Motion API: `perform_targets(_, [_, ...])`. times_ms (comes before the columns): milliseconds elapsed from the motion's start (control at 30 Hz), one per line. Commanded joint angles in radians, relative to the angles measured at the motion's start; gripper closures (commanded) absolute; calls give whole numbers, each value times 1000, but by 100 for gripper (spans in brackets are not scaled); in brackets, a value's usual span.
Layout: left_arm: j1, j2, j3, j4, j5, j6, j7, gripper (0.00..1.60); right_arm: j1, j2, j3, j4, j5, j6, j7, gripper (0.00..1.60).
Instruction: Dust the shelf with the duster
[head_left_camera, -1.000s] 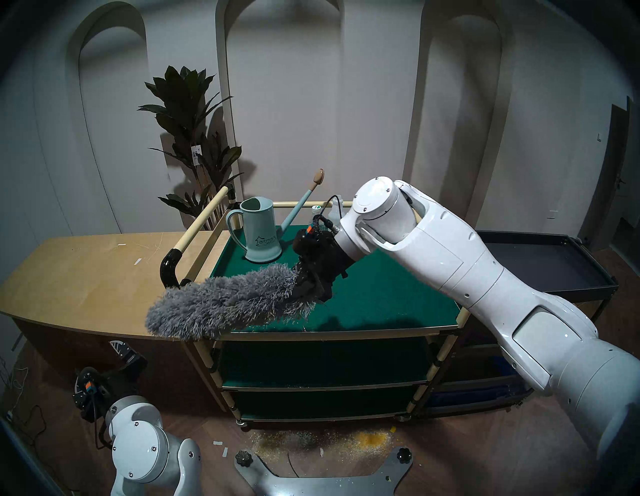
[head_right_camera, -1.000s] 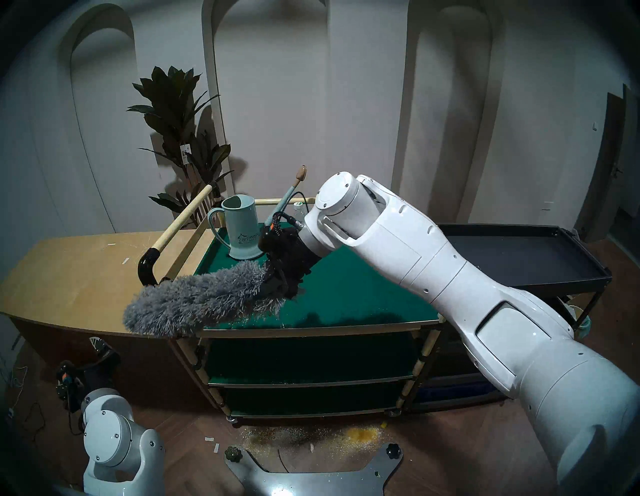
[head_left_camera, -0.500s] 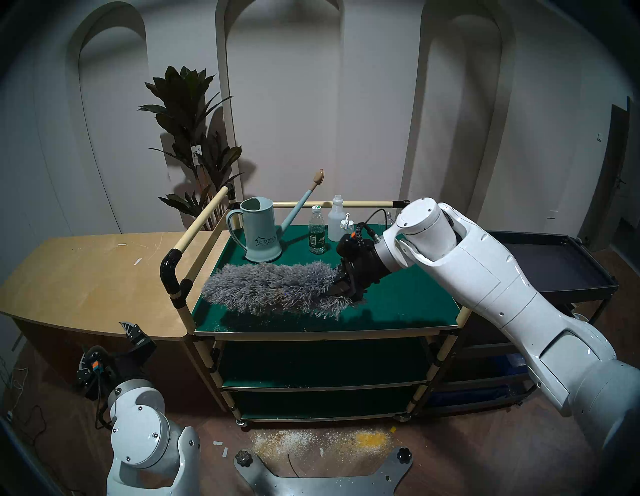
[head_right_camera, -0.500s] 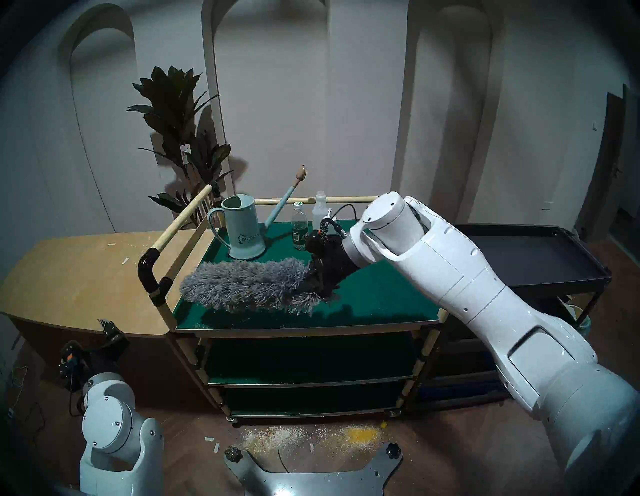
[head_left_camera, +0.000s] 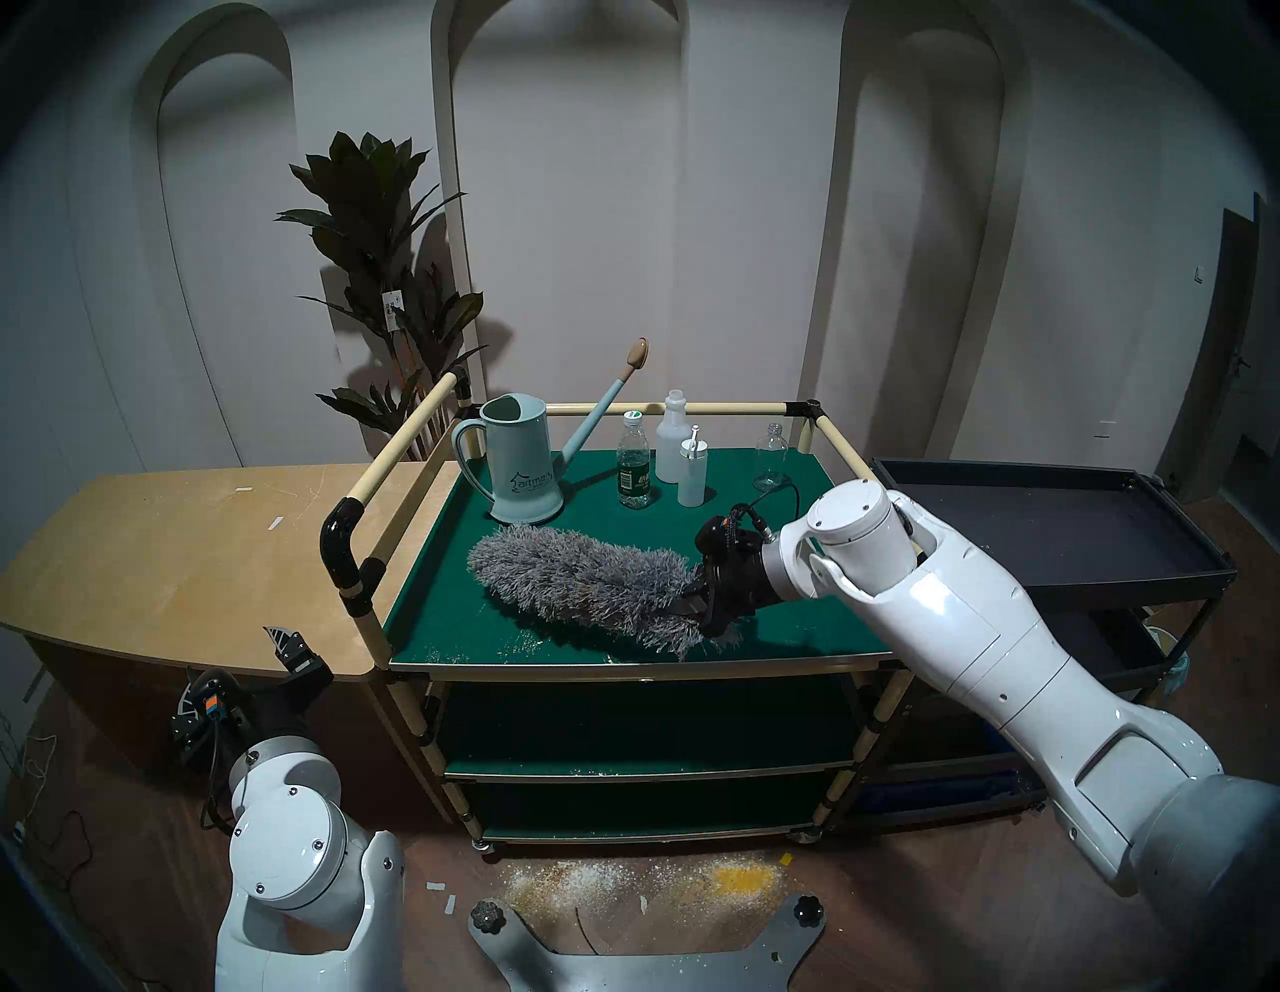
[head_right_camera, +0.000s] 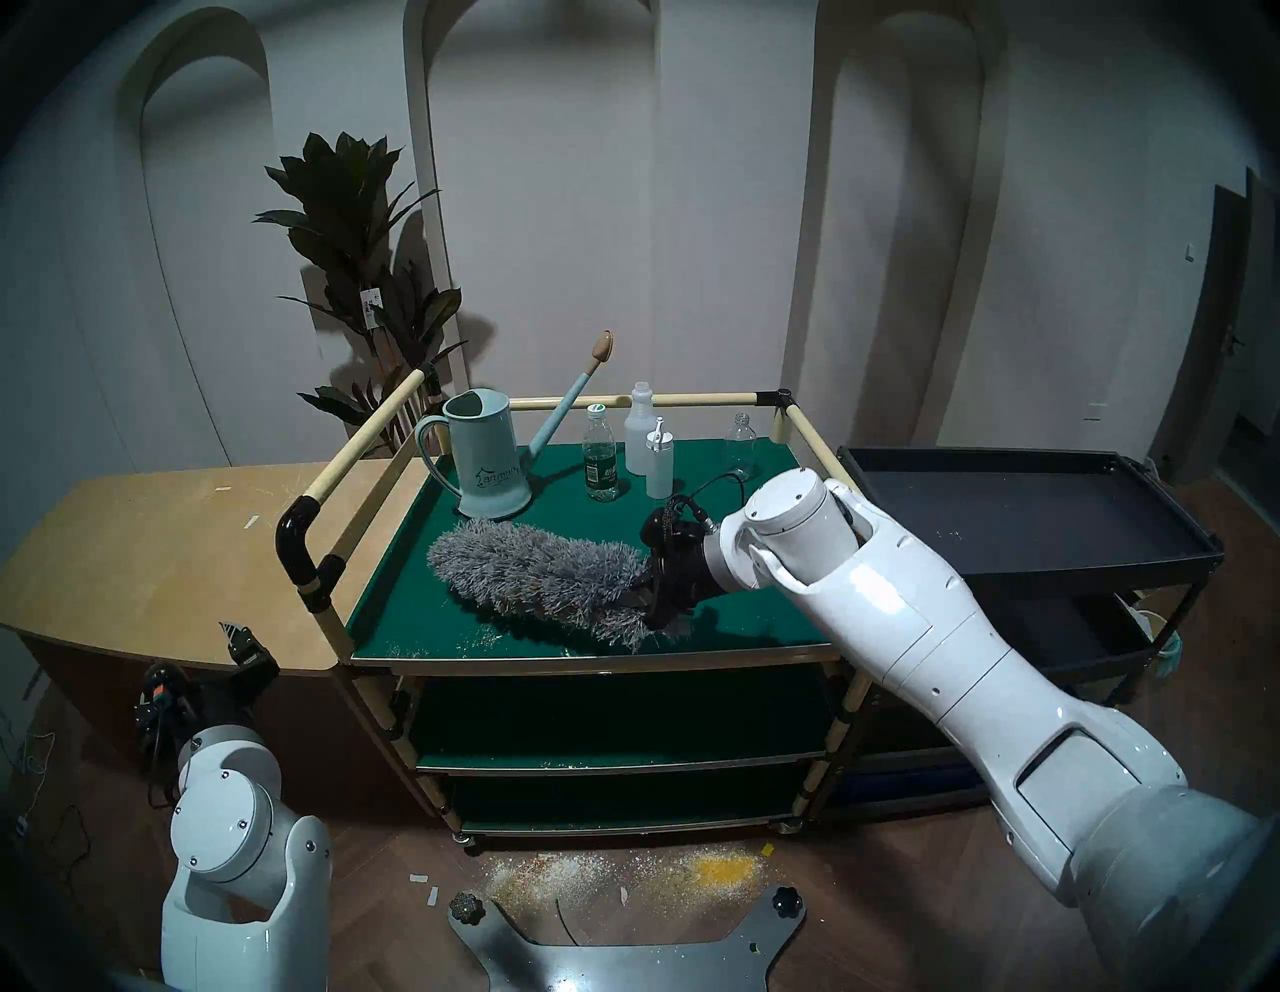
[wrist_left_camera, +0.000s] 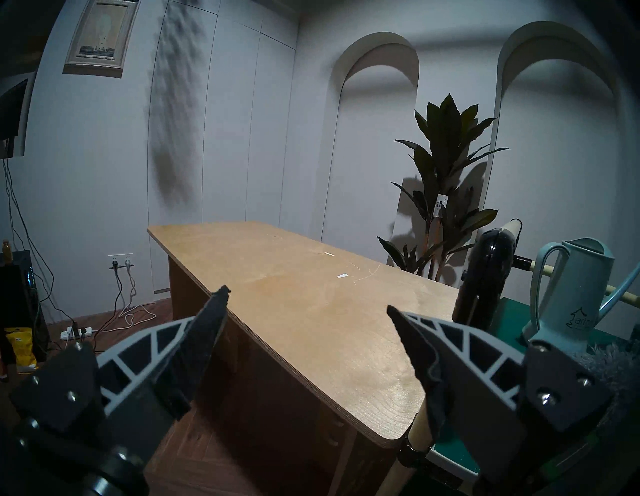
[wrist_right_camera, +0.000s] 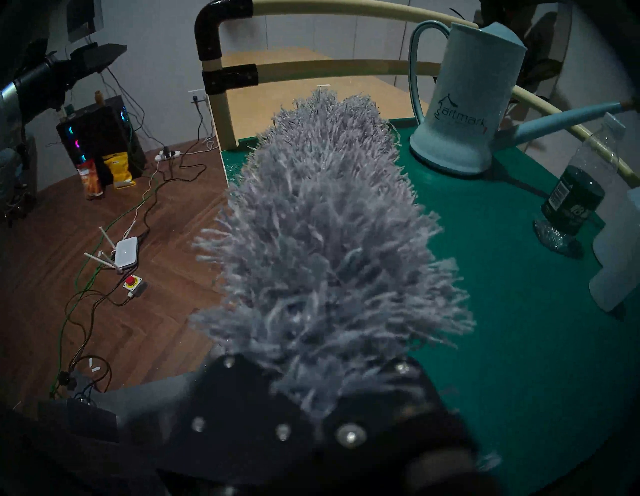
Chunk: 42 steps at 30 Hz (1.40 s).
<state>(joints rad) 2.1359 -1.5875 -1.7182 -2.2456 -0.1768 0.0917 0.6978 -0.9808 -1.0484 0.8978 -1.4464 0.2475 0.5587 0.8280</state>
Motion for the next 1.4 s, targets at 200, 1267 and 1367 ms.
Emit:
perform_targets(200, [-17, 6, -19, -17, 3, 3, 1, 0, -198, -72, 141, -48, 55, -109, -222, 160])
perform_targets(1267, [-19, -7, -69, -14, -43, 13, -1, 0, -174, -238, 66, -1, -49, -6, -411, 160])
perform_targets(1367, [-18, -8, -82, -13, -54, 14, 1, 0, -159, -247, 50, 5, -53, 18, -396, 160])
